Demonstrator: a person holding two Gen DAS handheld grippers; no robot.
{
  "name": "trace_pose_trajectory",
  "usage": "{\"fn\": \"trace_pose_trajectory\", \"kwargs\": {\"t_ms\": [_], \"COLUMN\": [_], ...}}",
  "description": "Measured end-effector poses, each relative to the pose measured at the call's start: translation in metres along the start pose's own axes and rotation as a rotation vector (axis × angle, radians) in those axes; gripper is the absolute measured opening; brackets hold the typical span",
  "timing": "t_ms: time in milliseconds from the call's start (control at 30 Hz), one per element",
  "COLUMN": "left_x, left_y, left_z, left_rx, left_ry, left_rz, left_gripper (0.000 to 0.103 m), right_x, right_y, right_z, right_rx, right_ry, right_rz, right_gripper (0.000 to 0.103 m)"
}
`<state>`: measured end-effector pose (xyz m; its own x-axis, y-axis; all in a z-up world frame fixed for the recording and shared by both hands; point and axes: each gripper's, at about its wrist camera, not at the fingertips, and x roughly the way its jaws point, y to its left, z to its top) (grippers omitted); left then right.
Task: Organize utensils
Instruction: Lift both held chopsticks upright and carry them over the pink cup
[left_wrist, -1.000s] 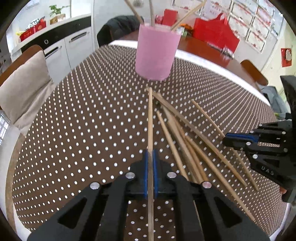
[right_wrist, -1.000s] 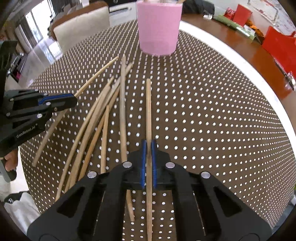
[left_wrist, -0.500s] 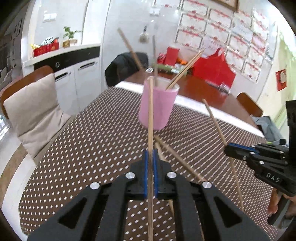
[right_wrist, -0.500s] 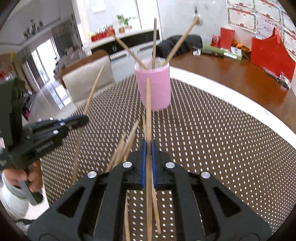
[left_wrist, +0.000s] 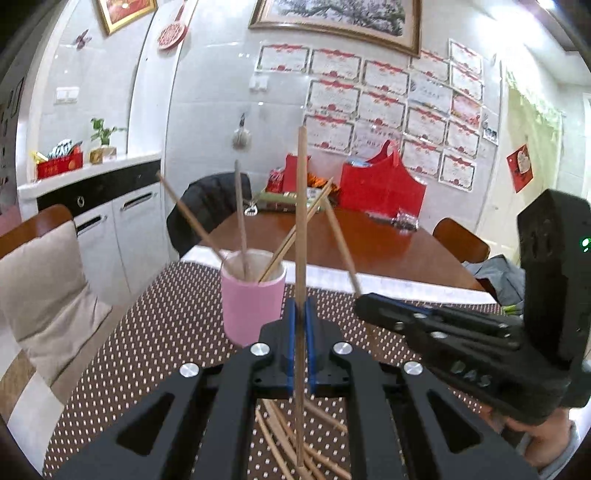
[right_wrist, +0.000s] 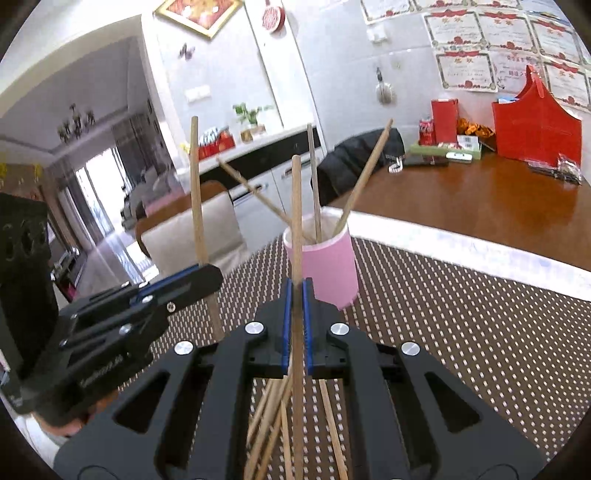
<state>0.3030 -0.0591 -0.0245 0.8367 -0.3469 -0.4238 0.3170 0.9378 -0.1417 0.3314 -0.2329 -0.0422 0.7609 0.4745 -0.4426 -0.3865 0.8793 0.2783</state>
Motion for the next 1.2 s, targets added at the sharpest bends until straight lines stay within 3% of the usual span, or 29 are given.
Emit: {"fn": "trace_pose_trajectory", "kwargs": {"t_ms": [467,800,1200], "left_x": [0.01,0.034,0.065], "left_y": [0.012,0.018,0.023], "left_z": [0.061,0.095,0.1], "left_rx": [-0.001,-0.017,0.014], "left_ry": [-0.161,-0.25,-0.35], "left_rz": [0.025,0.055,0.118], "left_gripper": [0.006,0.006,0.006], "right_x": [0.03,0.058,0.078], "right_y": [-0.012,-0.024,-0.032], "right_z": [0.046,0.07,0.083], "right_rx": [0.054,0.078,0.08], "right_ry": [-0.271,-0.384,-0.48], "right_rz": [0.001,-0.012,-0.017], "right_gripper": [0.006,0.006,0.006]}}
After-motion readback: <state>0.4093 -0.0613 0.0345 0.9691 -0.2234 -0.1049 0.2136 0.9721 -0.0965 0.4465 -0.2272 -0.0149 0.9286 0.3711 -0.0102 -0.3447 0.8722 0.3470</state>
